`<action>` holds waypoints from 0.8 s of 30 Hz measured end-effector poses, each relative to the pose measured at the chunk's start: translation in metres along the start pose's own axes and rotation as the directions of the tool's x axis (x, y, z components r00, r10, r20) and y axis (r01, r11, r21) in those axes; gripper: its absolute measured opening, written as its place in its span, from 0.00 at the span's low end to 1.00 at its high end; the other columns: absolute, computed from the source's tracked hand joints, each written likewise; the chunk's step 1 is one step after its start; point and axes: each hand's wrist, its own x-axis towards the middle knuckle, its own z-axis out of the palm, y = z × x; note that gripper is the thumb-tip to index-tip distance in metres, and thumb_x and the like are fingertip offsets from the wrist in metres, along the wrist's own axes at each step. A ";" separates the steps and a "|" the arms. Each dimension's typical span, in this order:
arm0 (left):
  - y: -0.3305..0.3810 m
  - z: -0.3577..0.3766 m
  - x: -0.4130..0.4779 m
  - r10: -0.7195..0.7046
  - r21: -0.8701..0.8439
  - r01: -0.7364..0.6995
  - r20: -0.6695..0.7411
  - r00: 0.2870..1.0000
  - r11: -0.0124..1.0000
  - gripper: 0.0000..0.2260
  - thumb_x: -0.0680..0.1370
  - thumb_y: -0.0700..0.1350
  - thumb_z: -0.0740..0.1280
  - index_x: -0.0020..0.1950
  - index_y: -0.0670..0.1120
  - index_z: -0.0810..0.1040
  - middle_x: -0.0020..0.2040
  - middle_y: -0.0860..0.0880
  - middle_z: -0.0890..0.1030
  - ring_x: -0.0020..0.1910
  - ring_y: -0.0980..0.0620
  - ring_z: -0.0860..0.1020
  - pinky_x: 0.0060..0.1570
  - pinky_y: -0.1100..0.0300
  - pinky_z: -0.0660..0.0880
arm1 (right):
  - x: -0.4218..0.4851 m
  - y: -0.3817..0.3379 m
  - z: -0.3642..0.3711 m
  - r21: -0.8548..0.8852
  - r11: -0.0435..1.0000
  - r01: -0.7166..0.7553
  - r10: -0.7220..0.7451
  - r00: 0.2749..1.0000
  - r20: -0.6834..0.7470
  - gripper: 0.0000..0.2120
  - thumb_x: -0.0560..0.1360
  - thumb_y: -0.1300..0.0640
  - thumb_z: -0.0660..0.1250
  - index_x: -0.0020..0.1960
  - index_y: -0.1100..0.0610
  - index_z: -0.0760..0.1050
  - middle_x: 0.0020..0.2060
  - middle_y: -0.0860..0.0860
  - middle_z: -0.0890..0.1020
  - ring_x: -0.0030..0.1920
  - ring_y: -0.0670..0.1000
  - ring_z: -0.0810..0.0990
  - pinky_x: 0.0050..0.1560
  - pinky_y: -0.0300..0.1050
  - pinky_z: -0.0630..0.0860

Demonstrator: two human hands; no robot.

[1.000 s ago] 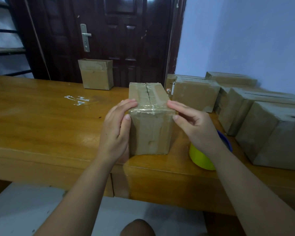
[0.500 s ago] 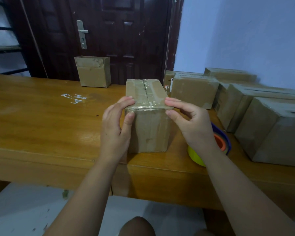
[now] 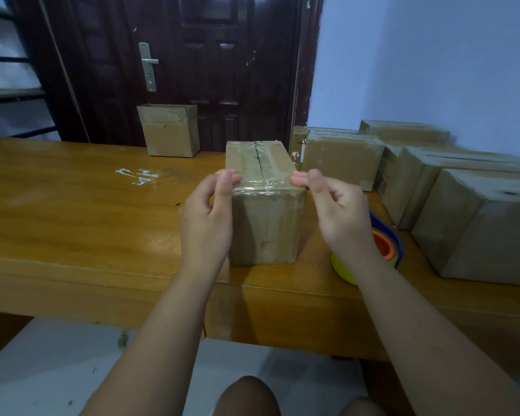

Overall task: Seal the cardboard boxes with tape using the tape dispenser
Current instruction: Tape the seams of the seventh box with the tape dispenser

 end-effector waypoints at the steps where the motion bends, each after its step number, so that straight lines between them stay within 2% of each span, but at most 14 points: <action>1: 0.001 0.000 0.001 -0.032 -0.001 0.032 0.008 0.999 0.999 0.08 0.80 0.54 0.60 0.50 0.57 0.78 0.52 0.62 0.80 0.55 0.66 0.75 0.53 0.69 0.72 | 0.001 -0.001 0.000 0.000 1.000 -0.014 0.014 1.000 0.001 0.19 0.78 0.44 0.58 0.56 0.55 0.81 0.54 0.46 0.83 0.57 0.38 0.78 0.57 0.31 0.73; 3: 0.001 -0.002 0.001 -0.074 -0.059 0.076 0.042 0.996 0.995 0.06 0.79 0.47 0.64 0.51 0.55 0.79 0.54 0.60 0.79 0.55 0.67 0.75 0.51 0.72 0.72 | 0.004 -0.001 -0.002 0.003 0.999 -0.044 0.044 0.999 0.024 0.14 0.77 0.47 0.64 0.55 0.53 0.81 0.54 0.46 0.83 0.57 0.40 0.79 0.60 0.39 0.75; 5: -0.001 -0.006 0.001 -0.075 -0.116 0.084 0.084 0.994 0.990 0.07 0.78 0.43 0.65 0.53 0.52 0.79 0.56 0.58 0.79 0.56 0.66 0.75 0.53 0.72 0.72 | 0.007 -0.001 -0.006 0.010 0.997 -0.070 0.070 0.995 0.065 0.08 0.75 0.52 0.69 0.53 0.49 0.82 0.52 0.42 0.83 0.57 0.40 0.79 0.62 0.45 0.75; 7: -0.005 -0.011 0.002 -0.060 -0.137 0.080 0.146 0.987 0.987 0.09 0.77 0.42 0.65 0.55 0.53 0.78 0.58 0.59 0.78 0.59 0.65 0.74 0.56 0.71 0.72 | 0.009 -0.001 -0.009 0.004 0.997 -0.082 0.081 0.991 0.108 0.09 0.73 0.55 0.71 0.52 0.44 0.80 0.52 0.39 0.82 0.58 0.39 0.78 0.65 0.48 0.73; 11: -0.013 -0.018 0.004 -0.043 -0.158 0.083 0.241 0.970 0.984 0.13 0.74 0.44 0.66 0.57 0.55 0.77 0.62 0.59 0.75 0.65 0.60 0.72 0.62 0.63 0.72 | 0.008 -0.001 -0.011 -0.010 0.996 -0.084 0.084 0.987 0.138 0.14 0.73 0.58 0.71 0.53 0.41 0.78 0.53 0.37 0.80 0.60 0.38 0.77 0.67 0.47 0.71; 13: -0.015 -0.019 0.004 -0.039 -0.148 0.078 0.248 0.968 0.986 0.13 0.73 0.47 0.66 0.58 0.56 0.76 0.62 0.60 0.75 0.66 0.58 0.71 0.63 0.59 0.72 | 0.007 0.001 -0.009 -0.011 0.997 -0.077 0.077 0.990 0.116 0.13 0.74 0.59 0.71 0.55 0.44 0.79 0.54 0.38 0.80 0.60 0.39 0.77 0.66 0.47 0.72; 17: -0.018 -0.016 0.002 0.004 -0.059 0.008 0.206 0.979 0.998 0.13 0.77 0.44 0.65 0.58 0.59 0.75 0.62 0.62 0.74 0.66 0.58 0.71 0.64 0.54 0.72 | 0.003 0.002 -0.003 -0.045 0.997 -0.069 0.071 0.997 0.040 0.12 0.75 0.59 0.70 0.57 0.50 0.80 0.55 0.38 0.79 0.60 0.39 0.77 0.65 0.47 0.73; 20: -0.017 -0.014 0.000 0.027 0.015 -0.030 0.171 0.985 0.999 0.14 0.79 0.42 0.64 0.59 0.59 0.74 0.61 0.64 0.73 0.66 0.60 0.71 0.63 0.54 0.72 | 0.000 -0.001 0.000 -0.056 0.997 -0.061 0.061 0.998 0.005 0.13 0.75 0.60 0.69 0.58 0.49 0.79 0.54 0.38 0.79 0.60 0.40 0.77 0.65 0.46 0.73; 24: -0.017 -0.014 -0.001 0.029 0.024 -0.034 0.158 0.987 0.999 0.12 0.79 0.42 0.63 0.61 0.55 0.74 0.62 0.61 0.73 0.66 0.60 0.70 0.64 0.51 0.71 | -0.003 -0.003 0.000 -0.039 0.996 -0.074 0.074 0.997 0.000 0.13 0.75 0.60 0.68 0.58 0.49 0.79 0.55 0.39 0.79 0.61 0.40 0.76 0.65 0.46 0.73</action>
